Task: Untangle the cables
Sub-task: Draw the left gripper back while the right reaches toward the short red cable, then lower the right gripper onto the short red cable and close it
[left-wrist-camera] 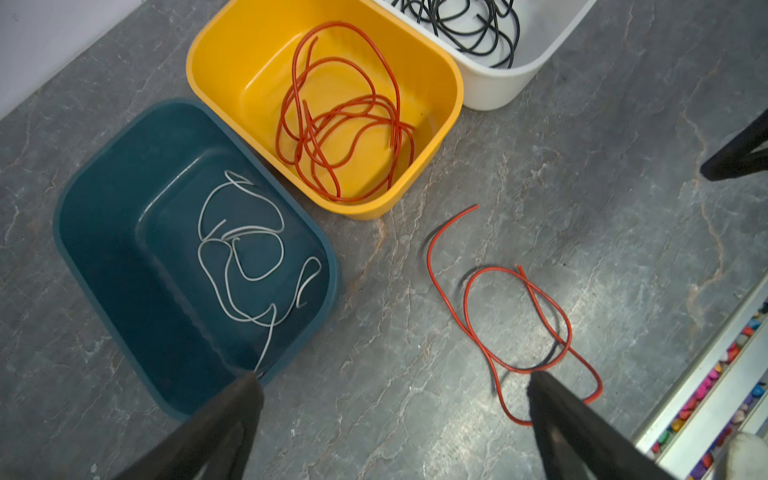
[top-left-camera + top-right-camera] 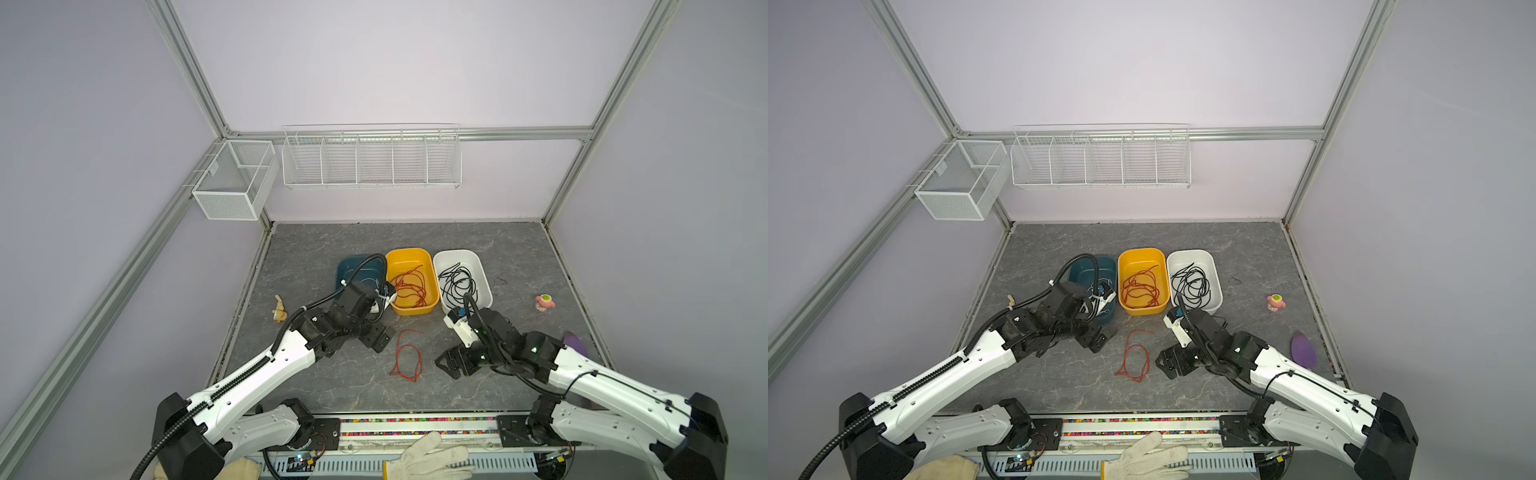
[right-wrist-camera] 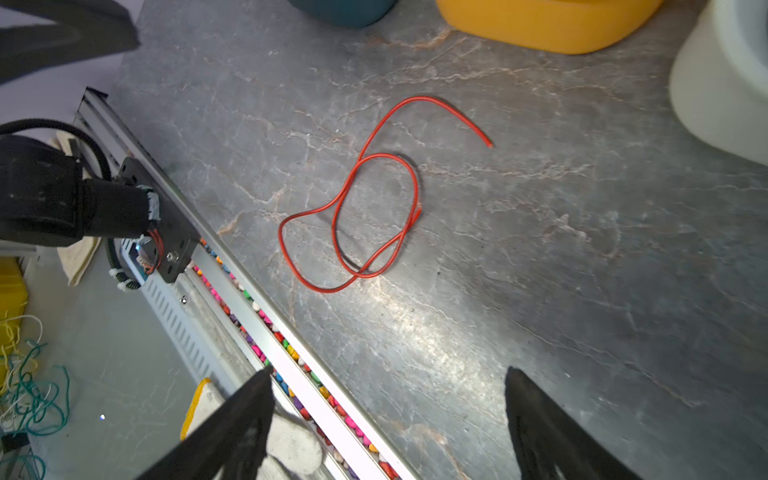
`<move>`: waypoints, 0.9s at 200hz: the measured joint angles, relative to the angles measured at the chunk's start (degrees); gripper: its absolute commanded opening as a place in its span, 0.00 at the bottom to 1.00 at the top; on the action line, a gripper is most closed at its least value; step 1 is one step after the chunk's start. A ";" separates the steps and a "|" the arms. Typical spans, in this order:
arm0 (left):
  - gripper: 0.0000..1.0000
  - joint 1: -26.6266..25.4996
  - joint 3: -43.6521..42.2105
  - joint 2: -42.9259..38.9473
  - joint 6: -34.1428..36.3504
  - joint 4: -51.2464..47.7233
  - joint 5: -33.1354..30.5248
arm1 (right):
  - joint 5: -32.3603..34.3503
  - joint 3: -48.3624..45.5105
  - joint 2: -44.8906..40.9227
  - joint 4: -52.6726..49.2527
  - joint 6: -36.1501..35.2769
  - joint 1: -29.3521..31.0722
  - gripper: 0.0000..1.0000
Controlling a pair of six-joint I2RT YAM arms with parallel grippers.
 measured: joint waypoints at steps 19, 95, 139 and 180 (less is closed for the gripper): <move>0.99 -0.11 -3.74 -2.56 -0.02 0.57 -0.02 | 0.76 0.79 1.27 0.74 -0.28 2.95 0.88; 0.99 -2.29 -13.81 -10.91 -0.07 6.56 -0.09 | 7.98 4.37 11.10 2.54 -1.42 12.85 0.88; 0.99 -2.45 -13.90 -11.58 -0.61 8.22 -1.81 | 11.30 5.95 17.14 4.33 -1.73 16.39 0.91; 0.99 -2.64 -14.05 -12.68 -0.61 9.35 -5.31 | 12.70 7.54 20.72 6.08 -2.51 18.12 0.91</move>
